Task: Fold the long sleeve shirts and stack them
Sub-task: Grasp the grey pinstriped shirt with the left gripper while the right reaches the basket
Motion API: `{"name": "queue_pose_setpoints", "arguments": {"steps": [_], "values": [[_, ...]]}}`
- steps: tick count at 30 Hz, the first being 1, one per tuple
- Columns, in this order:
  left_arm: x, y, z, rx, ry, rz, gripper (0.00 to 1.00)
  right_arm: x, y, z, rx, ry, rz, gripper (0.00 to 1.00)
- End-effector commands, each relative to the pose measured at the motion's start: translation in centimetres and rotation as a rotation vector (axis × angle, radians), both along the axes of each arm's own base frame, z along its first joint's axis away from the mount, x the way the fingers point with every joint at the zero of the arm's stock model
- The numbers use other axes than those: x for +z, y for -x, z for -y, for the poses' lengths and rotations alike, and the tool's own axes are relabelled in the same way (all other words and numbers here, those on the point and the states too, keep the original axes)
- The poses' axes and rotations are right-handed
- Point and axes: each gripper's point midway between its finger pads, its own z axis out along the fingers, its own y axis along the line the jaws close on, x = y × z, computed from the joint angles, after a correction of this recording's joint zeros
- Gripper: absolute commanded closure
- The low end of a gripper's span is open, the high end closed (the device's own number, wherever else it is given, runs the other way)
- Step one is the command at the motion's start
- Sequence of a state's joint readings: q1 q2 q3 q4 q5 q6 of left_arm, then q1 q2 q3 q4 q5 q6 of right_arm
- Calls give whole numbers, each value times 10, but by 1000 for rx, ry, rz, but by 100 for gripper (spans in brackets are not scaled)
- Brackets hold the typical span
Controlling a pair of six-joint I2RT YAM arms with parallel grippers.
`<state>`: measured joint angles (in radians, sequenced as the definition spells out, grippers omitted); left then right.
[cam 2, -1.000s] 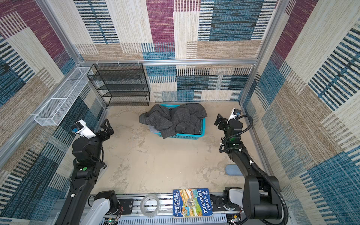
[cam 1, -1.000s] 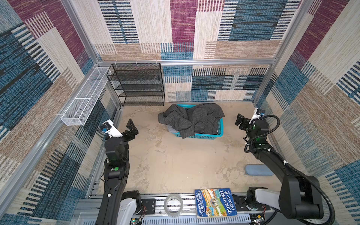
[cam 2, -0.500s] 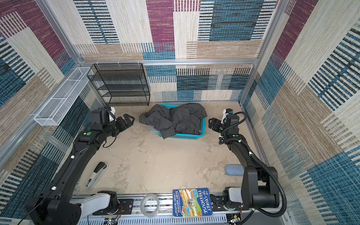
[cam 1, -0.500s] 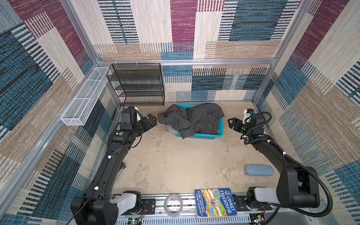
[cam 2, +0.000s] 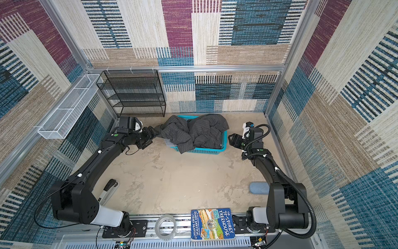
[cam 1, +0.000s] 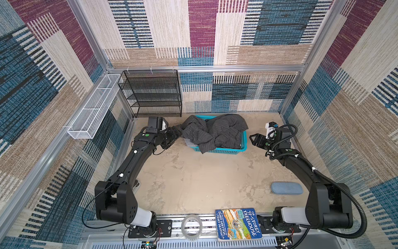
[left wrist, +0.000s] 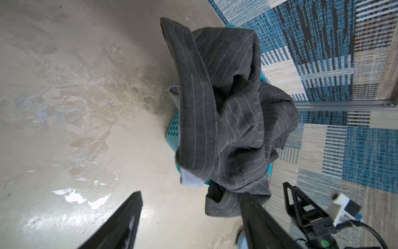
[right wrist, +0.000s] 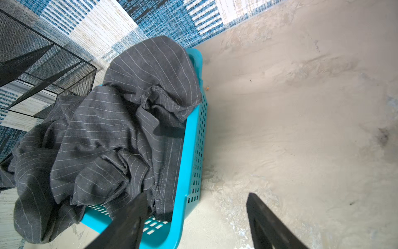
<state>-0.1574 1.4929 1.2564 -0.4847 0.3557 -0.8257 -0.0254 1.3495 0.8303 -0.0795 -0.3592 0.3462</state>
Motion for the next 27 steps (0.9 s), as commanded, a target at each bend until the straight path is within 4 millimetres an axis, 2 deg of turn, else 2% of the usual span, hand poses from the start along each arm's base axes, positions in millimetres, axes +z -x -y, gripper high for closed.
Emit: {"name": "queue_pose_setpoints", "arguments": {"steps": [1, 8, 11, 14, 18, 21, 27], "values": [[11, -19, 14, 16, 99, 49, 29, 2, -1, -3, 22, -1, 12, 25], [-1, -45, 30, 13, 136, 48, 42, 6, -4, -7, 36, -14, 18, 27], [-8, -53, 33, 20, 129, 45, 55, 9, -3, -7, 40, -13, 22, 29], [-7, -59, 34, 23, 107, 61, 65, 9, 0, -12, 61, -16, 17, 31], [10, -62, 35, 18, 104, 109, 89, 1, 2, -21, 83, -1, -25, 33], [29, -61, 37, 12, 113, 165, 100, -8, 0, -31, 98, 12, -60, 36], [86, -59, 50, -60, 150, 295, 100, -27, -11, -36, 95, 19, -114, 45]]}}
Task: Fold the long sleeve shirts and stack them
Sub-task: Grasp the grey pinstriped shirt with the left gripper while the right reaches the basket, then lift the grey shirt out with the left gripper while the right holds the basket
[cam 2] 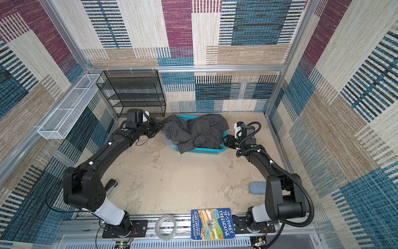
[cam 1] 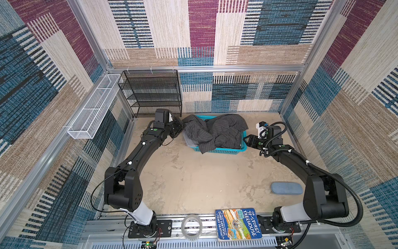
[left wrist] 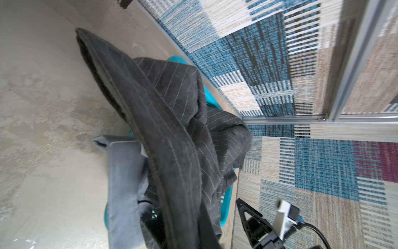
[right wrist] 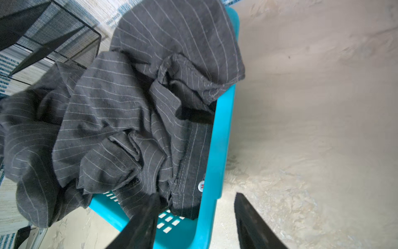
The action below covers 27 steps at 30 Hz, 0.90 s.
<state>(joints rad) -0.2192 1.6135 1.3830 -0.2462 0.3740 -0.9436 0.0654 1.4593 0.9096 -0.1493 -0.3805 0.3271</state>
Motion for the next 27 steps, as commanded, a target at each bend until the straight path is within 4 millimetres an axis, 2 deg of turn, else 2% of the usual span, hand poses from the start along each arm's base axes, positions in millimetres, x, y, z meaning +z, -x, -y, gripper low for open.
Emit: {"name": "queue_pose_setpoints", "arguments": {"steps": [1, 5, 8, 18, 22, 27], "values": [[47, -3, 10, -57, 13, 134, 100, -10, -8, 4, -26, 24, -29, 47], [90, 0, 14, -89, 27, 228, 100, -18, -20, 11, -72, 50, -46, 51], [113, 3, 16, -108, 34, 276, 100, -20, -27, 10, -71, 47, -50, 55], [151, 2, 22, -155, 35, 356, 100, -39, -46, 6, -62, 58, -102, 57], [165, -2, 29, -187, 42, 379, 100, -50, -55, 6, -79, 74, -128, 69], [193, -4, 25, -194, -2, 440, 100, -54, -61, 17, -152, 108, -154, 90]]}}
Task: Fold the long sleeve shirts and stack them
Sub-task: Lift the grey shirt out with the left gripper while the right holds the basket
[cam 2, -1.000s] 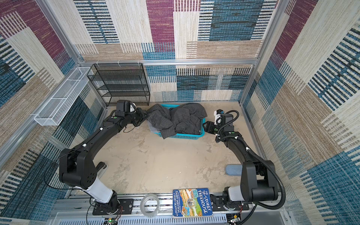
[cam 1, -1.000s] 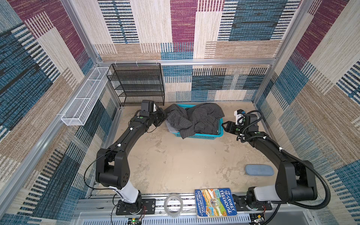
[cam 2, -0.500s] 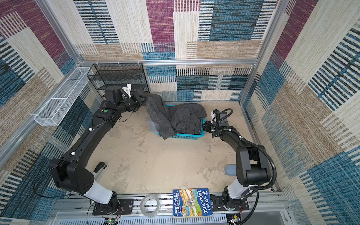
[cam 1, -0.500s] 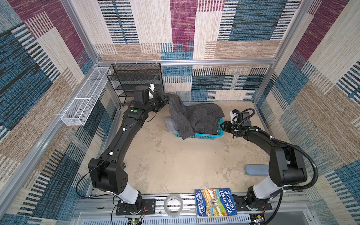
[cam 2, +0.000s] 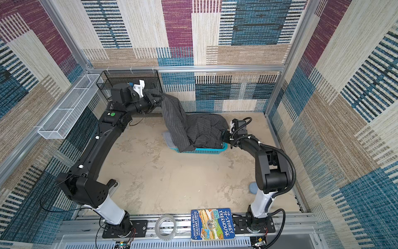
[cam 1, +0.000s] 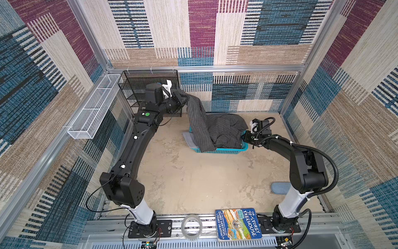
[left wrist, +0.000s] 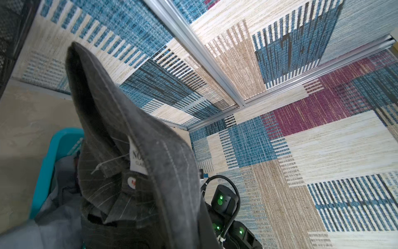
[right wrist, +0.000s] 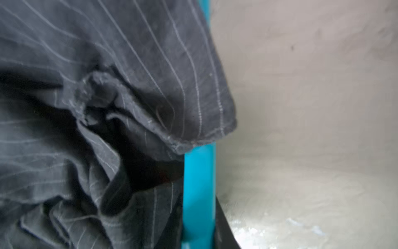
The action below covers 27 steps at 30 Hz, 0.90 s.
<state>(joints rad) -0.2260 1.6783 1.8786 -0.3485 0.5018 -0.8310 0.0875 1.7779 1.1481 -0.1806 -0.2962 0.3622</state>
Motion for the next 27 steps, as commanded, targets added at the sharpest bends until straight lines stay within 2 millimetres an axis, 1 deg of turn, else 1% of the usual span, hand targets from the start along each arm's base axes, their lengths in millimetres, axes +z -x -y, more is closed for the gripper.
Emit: {"name": "queue_pose_setpoints", "arguments": {"steps": [1, 2, 5, 8, 10, 12, 14, 16, 20, 22, 25, 27], "values": [[23, 2, -3, -19, -47, 79, 100, -5, 0, 23, -109, 85, -30, 94], [31, 2, -6, -16, -52, 93, 100, -1, 1, 27, -131, 98, -26, 97], [55, 1, -24, 10, -47, 139, 100, 8, 8, 41, -194, 137, -26, 99], [76, 0, -52, 52, -44, 176, 100, 13, 17, 60, -252, 138, -38, 99], [85, 0, -75, 93, -44, 191, 100, 15, 24, 76, -301, 128, -40, 100], [86, 3, -94, 115, -41, 188, 100, 13, 35, 96, -361, 112, -52, 99], [84, 4, -114, 152, -37, 185, 100, 14, 44, 118, -424, 103, -52, 99], [79, 5, -132, 186, -27, 178, 100, 12, 56, 140, -488, 85, -60, 98], [61, 3, -156, 222, 1, 144, 100, 9, 82, 184, -638, 31, -66, 99], [51, 2, -160, 222, 3, 129, 100, 11, 97, 206, -722, 2, -54, 99], [33, 2, -162, 226, -2, 104, 100, 16, 118, 233, -846, -16, -38, 100], [22, 3, -164, 235, -8, 92, 100, 18, 131, 245, -920, -33, -25, 100]]}}
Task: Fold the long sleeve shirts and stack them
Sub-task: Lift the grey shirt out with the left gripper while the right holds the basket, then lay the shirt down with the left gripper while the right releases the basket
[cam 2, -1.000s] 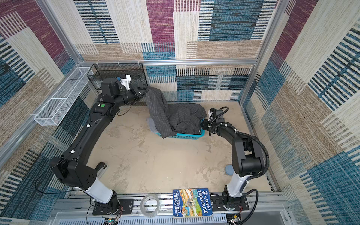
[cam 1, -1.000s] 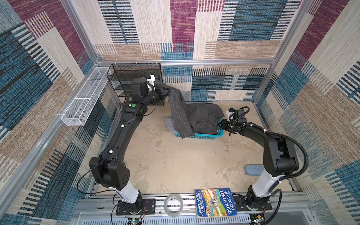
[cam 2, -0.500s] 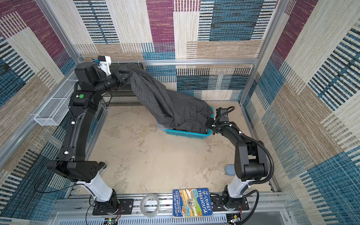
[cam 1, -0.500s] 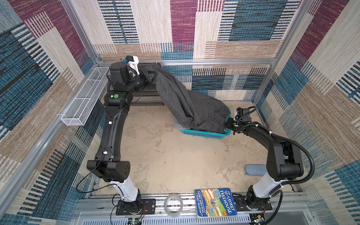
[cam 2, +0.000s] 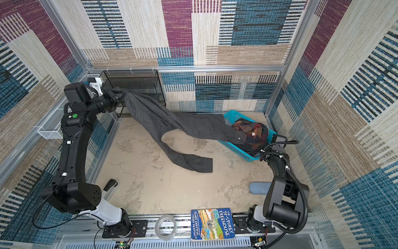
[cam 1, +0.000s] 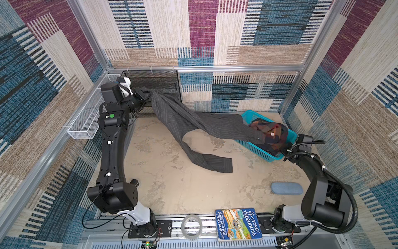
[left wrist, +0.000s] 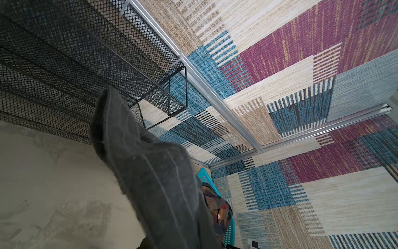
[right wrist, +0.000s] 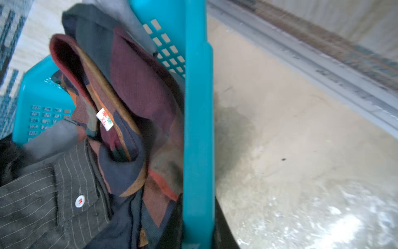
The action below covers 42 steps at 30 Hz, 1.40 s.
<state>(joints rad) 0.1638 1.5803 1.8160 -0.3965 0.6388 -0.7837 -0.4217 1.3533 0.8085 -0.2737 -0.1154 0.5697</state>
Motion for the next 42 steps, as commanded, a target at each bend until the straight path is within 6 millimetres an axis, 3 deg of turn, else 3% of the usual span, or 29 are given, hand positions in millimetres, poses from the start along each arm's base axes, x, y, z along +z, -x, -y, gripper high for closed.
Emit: {"name": "queue_pose_setpoints", "arguments": {"steps": [1, 10, 13, 15, 22, 26, 32, 36, 42], "values": [[6, 2, -1, -7, -13, 69, 100, 7, 18, 26, -180, -7, 37, 100], [-45, 2, -24, 55, -25, -5, 100, 15, 54, 47, -463, -86, 127, 100], [-53, 6, -45, 101, -25, -16, 100, 20, 57, 48, -507, -107, 151, 100], [-61, 7, -48, 99, -13, -24, 100, 19, 51, 47, -502, -134, 167, 99], [-112, 6, -44, 80, 38, -107, 100, 2, 27, 33, -414, -234, 186, 73], [-131, 7, -43, 76, 47, -144, 100, 10, 15, 13, -341, -209, 201, 56], [-141, 13, -36, 57, 45, -166, 100, 37, -17, -57, -129, -170, 215, 43], [-148, 23, -34, 56, 9, -192, 100, 47, -8, -76, -92, -164, 231, 37], [-164, 34, -39, 90, -31, -256, 100, 52, 25, -87, -41, -130, 231, 34]]}}
